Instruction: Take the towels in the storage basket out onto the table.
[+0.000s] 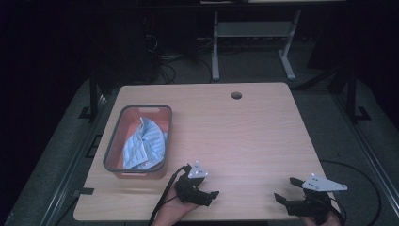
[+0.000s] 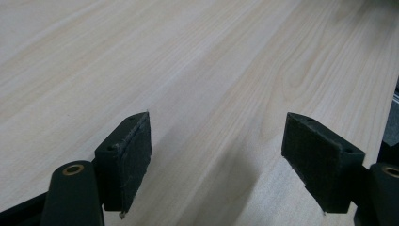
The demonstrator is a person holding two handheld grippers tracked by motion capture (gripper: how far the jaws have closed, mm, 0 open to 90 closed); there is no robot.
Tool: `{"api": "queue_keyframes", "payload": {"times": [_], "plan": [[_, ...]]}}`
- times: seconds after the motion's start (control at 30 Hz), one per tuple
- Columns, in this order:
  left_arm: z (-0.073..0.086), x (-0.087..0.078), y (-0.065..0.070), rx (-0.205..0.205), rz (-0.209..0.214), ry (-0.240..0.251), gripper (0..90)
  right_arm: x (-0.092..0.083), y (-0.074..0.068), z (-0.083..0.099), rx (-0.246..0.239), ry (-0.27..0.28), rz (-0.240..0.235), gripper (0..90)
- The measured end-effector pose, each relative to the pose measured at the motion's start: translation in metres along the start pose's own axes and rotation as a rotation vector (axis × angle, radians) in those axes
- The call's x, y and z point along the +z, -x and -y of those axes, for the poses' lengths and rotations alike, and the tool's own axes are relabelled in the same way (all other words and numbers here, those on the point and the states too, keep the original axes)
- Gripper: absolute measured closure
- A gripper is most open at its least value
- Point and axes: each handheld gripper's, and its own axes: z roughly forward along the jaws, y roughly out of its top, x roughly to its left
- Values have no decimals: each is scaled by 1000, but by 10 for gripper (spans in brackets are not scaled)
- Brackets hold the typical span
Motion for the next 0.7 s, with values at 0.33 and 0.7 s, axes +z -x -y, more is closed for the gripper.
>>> {"api": "queue_keyframes", "payload": {"times": [0.33, 0.7], "plan": [[-4, 2, -1, -5, 24, 9, 247, -1, -1, 0, 2, -1, 3, 143], [-20, -1, -4, -18, 66, 7, 229, -2, 0, 1, 16, 4, 7, 142]]}}
